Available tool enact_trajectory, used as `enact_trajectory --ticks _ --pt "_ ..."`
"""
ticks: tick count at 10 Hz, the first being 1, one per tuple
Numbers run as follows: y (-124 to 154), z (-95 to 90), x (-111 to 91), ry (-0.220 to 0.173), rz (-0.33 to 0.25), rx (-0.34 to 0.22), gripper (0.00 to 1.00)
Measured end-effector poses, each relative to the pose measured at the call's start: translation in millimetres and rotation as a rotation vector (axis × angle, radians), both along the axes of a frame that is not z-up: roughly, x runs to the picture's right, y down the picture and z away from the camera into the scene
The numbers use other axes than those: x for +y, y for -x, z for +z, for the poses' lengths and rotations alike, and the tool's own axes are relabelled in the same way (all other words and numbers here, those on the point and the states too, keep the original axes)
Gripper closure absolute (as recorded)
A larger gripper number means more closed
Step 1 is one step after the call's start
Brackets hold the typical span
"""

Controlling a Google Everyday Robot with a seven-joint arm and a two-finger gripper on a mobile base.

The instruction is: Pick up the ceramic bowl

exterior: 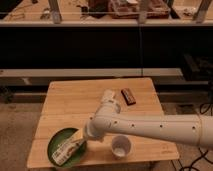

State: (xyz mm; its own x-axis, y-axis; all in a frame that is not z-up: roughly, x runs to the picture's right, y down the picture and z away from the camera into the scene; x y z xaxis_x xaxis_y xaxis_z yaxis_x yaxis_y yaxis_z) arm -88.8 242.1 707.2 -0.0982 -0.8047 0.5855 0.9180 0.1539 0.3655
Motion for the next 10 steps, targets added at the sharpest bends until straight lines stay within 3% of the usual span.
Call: enact_trajectory --ticks 2,5,10 --pt "-2.2 17.1 13.2 0.028 -0.005 0.017 0.22" --pt "-9.8 34.8 23.4 0.078 0.023 0.014 0.41" --pt "-18.2 41.7 26.6 0.1 0.055 0.011 0.41"
